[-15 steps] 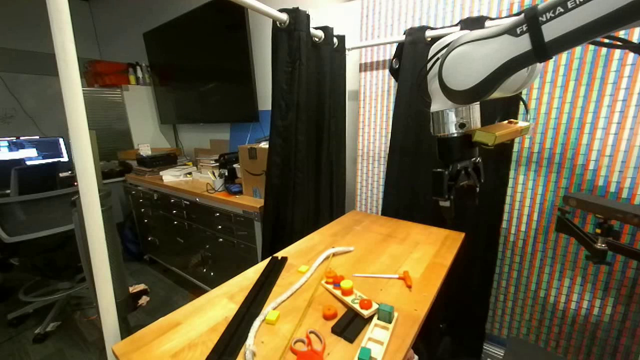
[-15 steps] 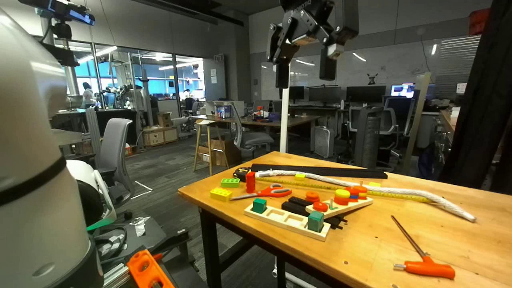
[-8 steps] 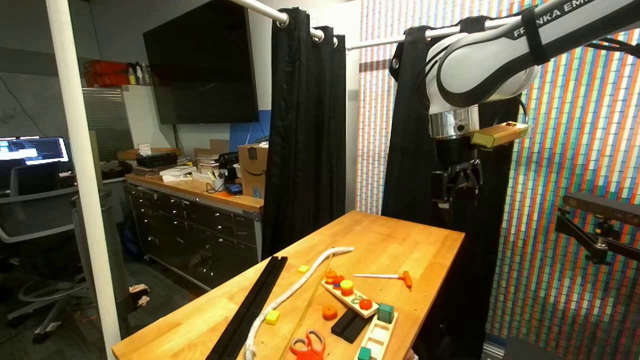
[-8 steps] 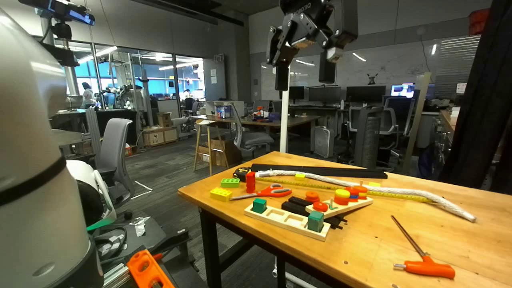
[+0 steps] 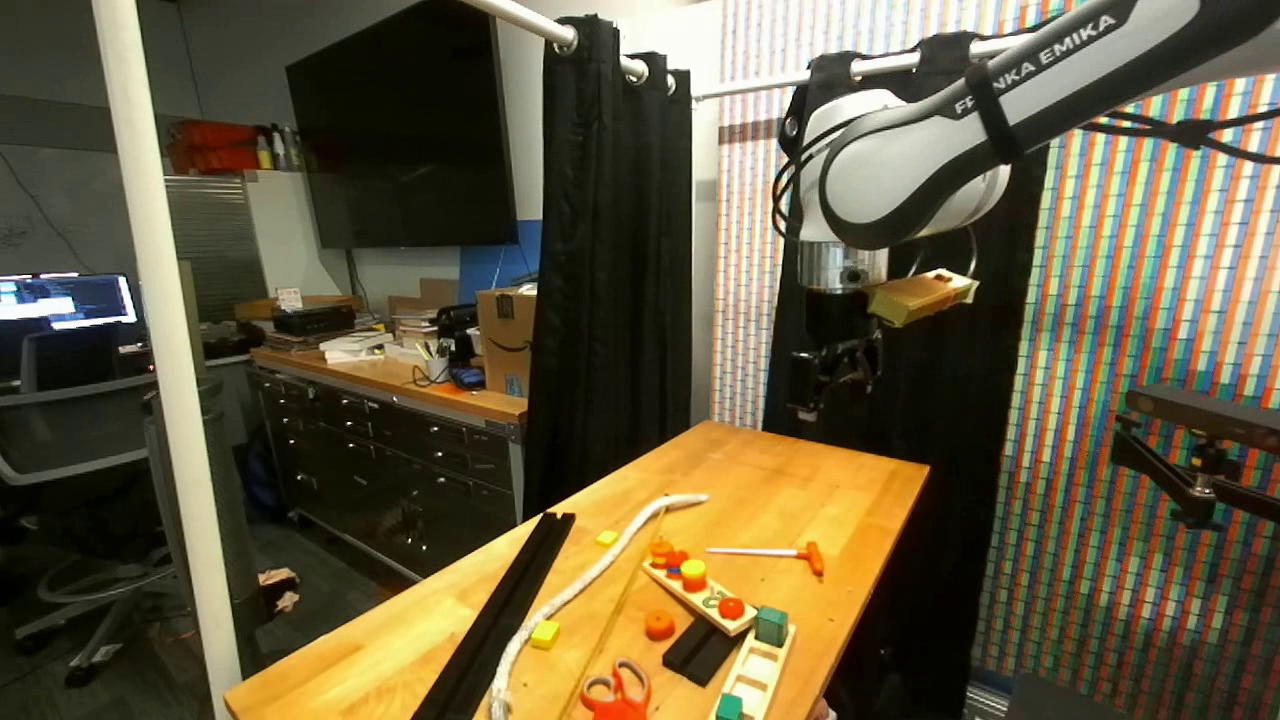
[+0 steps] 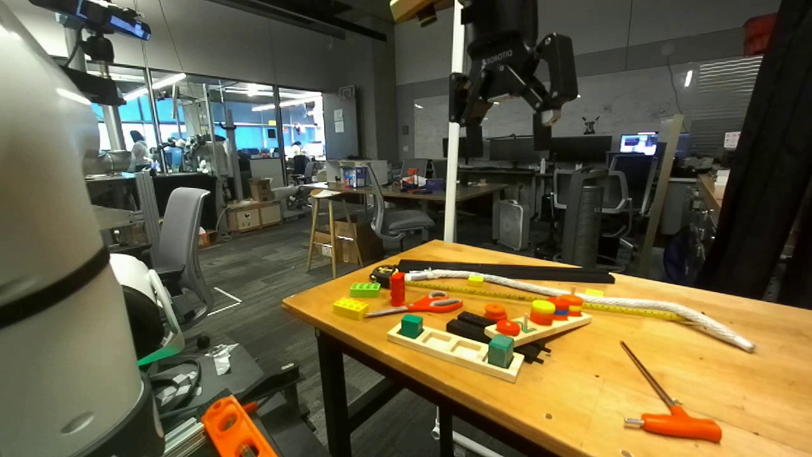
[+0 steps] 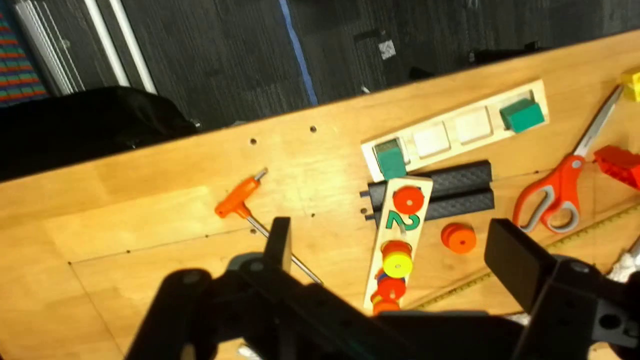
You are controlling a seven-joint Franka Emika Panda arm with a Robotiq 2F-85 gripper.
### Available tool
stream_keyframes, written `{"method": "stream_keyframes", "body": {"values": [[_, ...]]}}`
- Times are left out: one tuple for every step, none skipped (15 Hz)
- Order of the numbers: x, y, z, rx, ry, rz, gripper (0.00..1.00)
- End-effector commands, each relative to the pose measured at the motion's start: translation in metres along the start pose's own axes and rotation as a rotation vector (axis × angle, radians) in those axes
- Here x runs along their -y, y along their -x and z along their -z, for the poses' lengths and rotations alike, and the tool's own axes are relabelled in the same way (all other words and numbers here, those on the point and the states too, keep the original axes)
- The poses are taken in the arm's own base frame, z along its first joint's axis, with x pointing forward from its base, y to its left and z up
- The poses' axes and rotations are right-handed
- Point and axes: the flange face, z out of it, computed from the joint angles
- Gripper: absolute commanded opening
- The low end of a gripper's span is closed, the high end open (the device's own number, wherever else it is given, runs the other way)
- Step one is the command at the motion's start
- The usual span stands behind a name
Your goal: Remove the yellow ring from the orange ring on the wooden board
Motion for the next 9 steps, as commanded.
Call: {"method": "stream_keyframes", "body": {"values": [[0.022,-0.055,-0.013,-0.056,-0.05,-0.017,1.0],[0.027,-0.066,-0.02,-0.066,-0.059,-0.025,1.0],[0.032,-0.079,-0.027,-0.074,-0.076,-0.032,1.0],[0.036,-0.091,-0.035,-0.08,-0.089,-0.041,1.0],[0.039,-0.103,-0.043,-0.082,-0.099,-0.052,1.0],[0.042,-0.115,-0.051,-0.079,-0.107,-0.062,1.0],[0.045,-0.126,-0.058,-0.072,-0.111,-0.071,1.0],[0.047,-0.138,-0.068,-0.058,-0.106,-0.091,1.0],[0.049,-0.148,-0.076,-0.043,-0.104,-0.1,1.0]]}}
